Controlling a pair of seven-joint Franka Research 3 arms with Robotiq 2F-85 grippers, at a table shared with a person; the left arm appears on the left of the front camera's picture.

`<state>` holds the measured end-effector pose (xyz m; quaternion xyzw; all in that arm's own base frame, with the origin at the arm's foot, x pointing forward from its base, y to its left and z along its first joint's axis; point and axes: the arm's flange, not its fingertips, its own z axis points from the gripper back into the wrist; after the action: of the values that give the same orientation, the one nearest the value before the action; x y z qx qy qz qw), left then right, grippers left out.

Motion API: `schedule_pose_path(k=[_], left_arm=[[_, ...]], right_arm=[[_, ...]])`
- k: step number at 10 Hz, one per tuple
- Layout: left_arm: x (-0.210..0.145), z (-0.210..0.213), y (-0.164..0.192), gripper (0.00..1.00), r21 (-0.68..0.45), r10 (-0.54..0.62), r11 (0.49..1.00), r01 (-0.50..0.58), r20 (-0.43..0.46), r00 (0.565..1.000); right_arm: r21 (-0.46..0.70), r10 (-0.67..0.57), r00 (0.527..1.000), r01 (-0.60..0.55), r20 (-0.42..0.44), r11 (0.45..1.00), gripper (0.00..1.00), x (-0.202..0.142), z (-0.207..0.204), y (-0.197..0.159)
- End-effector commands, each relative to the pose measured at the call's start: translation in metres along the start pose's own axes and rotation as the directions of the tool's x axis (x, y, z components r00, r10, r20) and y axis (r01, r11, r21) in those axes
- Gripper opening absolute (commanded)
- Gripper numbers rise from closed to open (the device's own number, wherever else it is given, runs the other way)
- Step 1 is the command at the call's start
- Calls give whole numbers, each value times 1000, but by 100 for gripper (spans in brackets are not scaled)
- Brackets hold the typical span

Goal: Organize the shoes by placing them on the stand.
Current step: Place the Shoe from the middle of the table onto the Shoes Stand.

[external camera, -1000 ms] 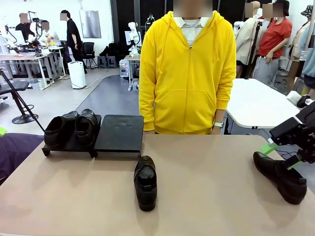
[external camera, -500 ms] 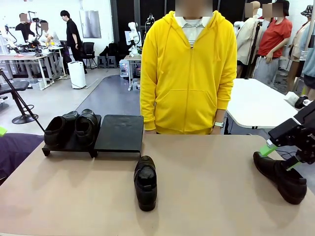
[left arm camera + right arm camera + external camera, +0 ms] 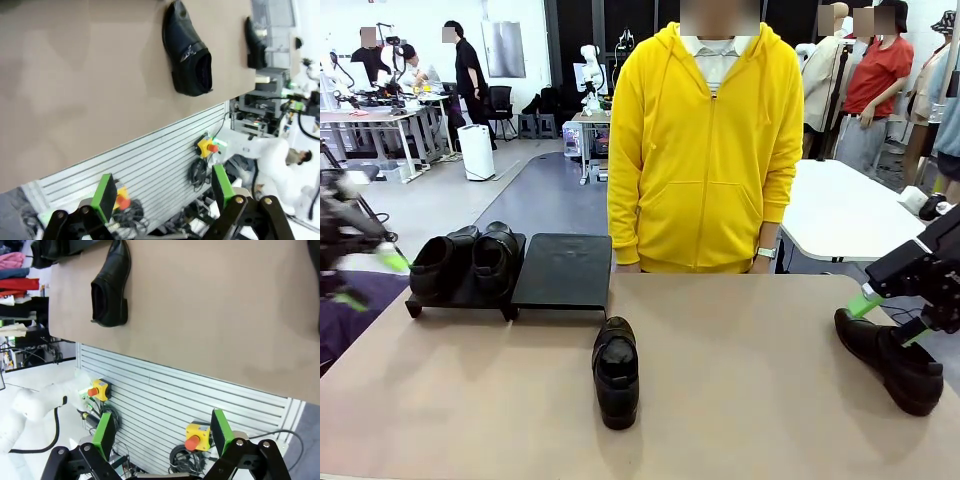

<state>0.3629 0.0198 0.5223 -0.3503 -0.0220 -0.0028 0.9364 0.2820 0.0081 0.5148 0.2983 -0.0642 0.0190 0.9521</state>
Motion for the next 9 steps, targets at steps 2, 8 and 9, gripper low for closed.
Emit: schedule_pose_path(k=[2,8,9], left_arm=[[70,-112,-108,98,169,176,970,-174,4,984],[84,-322,-245,98,470,74,883,1,-142,987],[82,-340,-250,98,487,91,874,-12,-140,986]], right_arm=[[28,23,1000,-24,3,999,100,1,1,1],[28,23,1000,-24,3,999,100,1,1,1],[28,23,1000,-24,3,999,100,1,1,1]])
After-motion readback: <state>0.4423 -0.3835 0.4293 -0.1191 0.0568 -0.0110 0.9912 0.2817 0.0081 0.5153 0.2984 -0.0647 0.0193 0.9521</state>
